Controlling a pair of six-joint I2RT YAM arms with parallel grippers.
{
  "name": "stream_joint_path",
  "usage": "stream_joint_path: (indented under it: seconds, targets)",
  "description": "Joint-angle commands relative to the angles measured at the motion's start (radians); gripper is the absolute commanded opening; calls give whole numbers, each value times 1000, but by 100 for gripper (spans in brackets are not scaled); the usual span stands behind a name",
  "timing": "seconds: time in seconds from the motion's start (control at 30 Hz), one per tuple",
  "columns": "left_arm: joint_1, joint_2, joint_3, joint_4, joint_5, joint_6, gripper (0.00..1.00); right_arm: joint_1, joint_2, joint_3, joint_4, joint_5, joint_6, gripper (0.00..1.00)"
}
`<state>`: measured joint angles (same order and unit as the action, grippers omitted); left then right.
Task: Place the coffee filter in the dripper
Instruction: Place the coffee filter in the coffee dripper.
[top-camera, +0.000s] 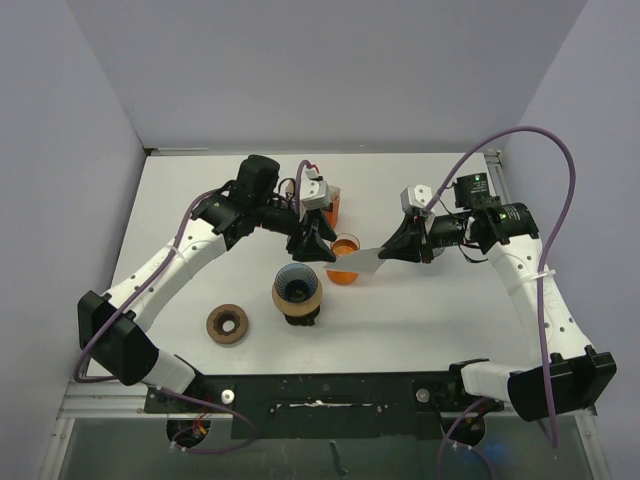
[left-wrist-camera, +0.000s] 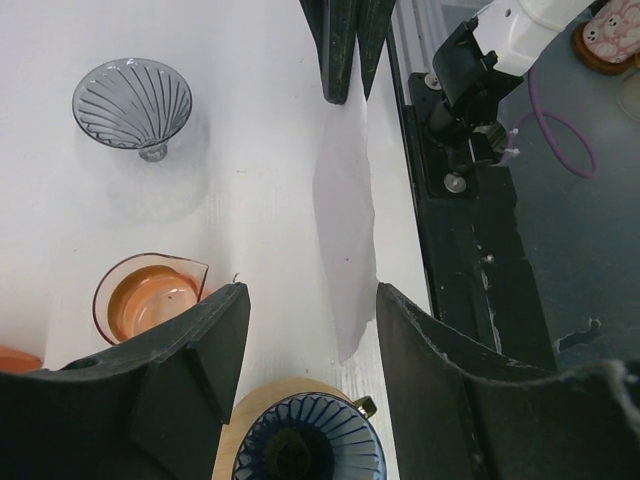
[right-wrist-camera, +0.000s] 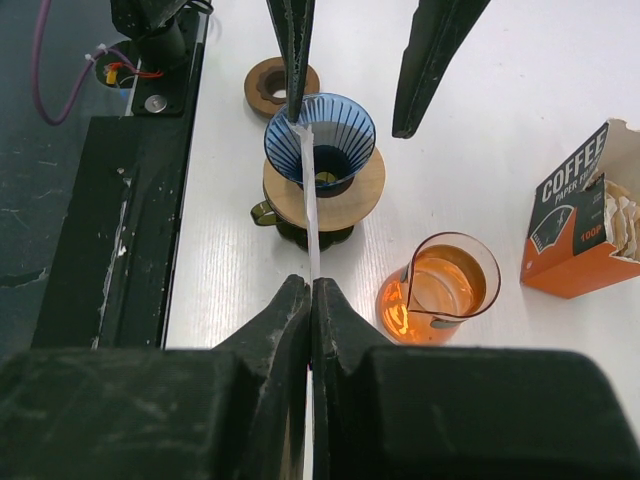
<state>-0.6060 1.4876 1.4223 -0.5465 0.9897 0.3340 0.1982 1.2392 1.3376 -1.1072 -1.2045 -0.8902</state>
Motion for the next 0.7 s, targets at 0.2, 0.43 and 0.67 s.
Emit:
stream_joint_path:
  seconds: [0.2, 0.43, 0.67]
  targets:
    - [10, -46, -23, 78, 58, -26, 51, 3, -13, 8, 27, -27, -3, 0]
    - [5, -17, -6, 82, 47, -23, 51, 3, -17, 13, 22, -35, -4, 0]
    - [5, -7, 7, 85, 28, -25, 48, 1, -26, 5, 24, -35, -4, 0]
